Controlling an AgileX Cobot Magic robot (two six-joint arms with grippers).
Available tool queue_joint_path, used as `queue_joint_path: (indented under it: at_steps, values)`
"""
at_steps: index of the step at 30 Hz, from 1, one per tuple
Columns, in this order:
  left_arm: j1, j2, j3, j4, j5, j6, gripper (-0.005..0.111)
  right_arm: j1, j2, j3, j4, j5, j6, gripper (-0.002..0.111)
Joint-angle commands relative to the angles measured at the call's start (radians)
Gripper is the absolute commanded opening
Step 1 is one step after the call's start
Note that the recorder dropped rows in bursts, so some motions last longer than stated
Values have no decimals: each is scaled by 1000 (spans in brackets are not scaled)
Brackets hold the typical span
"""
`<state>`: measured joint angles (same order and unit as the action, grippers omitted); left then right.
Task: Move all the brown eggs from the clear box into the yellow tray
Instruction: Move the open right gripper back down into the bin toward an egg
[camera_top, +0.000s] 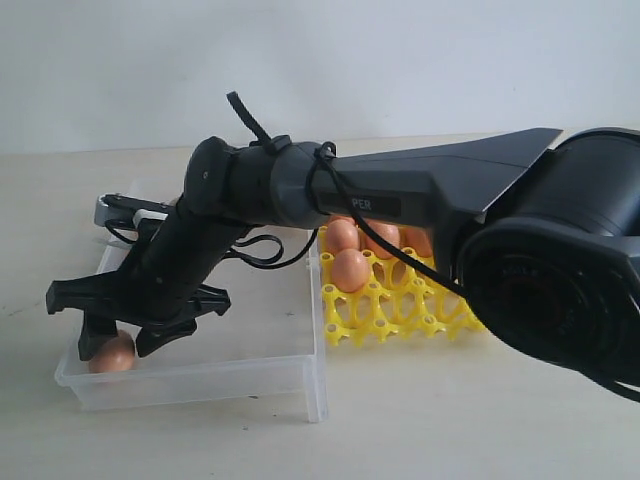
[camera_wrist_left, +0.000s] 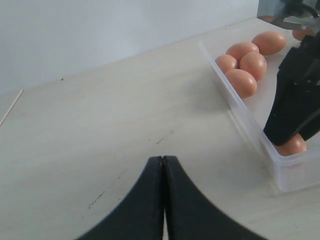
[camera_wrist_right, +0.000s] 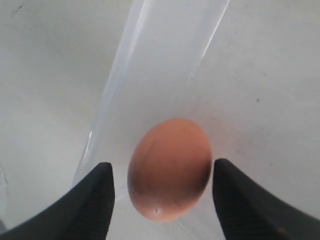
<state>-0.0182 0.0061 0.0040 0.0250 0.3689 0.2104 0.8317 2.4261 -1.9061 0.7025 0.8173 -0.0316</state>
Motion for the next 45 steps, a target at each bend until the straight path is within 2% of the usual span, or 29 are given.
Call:
queue_joint_path:
  at_steps: [1,3,7,11,23,27,35,45]
  values:
    - [-2,-6,-4,0,-8,-5,0,5,-3,-8,16,-9,-21,53]
    - [-2,-6,-4,0,-8,-5,0,5,-3,-8,16,-9,-21,48]
    - [-2,-6,-4,0,-8,-5,0,5,-3,-8,16,-9,-21,22]
    - [-2,-6,-4,0,-8,-5,0,5,-3,-8,13,-9,-21,1]
    - [-2,-6,-4,0,-8,-5,0,5,-37,-8,-4,4,-21,0]
    - [-2,-6,-4,0,-8,-5,0,5,-54,-8,-4,5,-21,12]
    - [-2,-6,-4,0,-8,-5,0,5,-56,-8,-6,3,60,63]
    - [-2,-6,-4,0,-8,-5,0,5,-20,-8,-14,-45,62,64]
